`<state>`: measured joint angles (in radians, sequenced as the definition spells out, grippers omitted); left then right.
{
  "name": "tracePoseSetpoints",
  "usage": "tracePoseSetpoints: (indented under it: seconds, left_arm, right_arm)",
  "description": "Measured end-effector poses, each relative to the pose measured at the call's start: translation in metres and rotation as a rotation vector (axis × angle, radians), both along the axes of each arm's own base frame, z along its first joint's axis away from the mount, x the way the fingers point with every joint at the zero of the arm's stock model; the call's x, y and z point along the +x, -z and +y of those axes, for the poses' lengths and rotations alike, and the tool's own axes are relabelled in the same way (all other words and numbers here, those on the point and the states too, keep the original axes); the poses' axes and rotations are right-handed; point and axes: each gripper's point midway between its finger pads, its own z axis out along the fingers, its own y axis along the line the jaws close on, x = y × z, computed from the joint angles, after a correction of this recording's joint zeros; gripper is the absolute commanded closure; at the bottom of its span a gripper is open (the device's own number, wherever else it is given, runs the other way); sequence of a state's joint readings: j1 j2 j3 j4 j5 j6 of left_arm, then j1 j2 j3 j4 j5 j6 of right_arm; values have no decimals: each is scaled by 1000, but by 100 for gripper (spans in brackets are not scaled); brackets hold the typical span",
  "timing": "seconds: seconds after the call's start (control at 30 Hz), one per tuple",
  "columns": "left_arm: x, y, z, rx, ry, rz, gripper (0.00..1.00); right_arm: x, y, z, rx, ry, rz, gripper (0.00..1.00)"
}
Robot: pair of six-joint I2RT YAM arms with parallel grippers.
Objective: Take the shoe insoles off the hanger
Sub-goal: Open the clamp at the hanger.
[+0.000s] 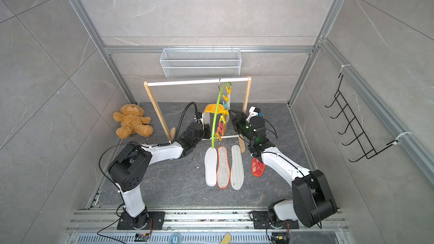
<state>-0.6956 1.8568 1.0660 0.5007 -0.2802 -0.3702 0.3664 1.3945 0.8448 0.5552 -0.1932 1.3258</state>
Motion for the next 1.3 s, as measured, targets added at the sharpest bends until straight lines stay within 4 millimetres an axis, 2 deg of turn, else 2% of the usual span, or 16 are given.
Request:
tracePoseSetpoints:
  seconds: [0.47, 0.83, 1.3]
  left_arm:
    - [0, 0, 0, -1, 3, 1, 100]
    - [-1, 1, -1, 1, 5, 6, 100]
    - [-2, 1, -3, -6, 18, 11, 100]
  right_arm:
    - [7, 6, 3, 15, 1, 11, 61]
    - [12, -5, 5, 27, 1, -11, 65]
    - [18, -1, 7, 37, 2, 0, 73]
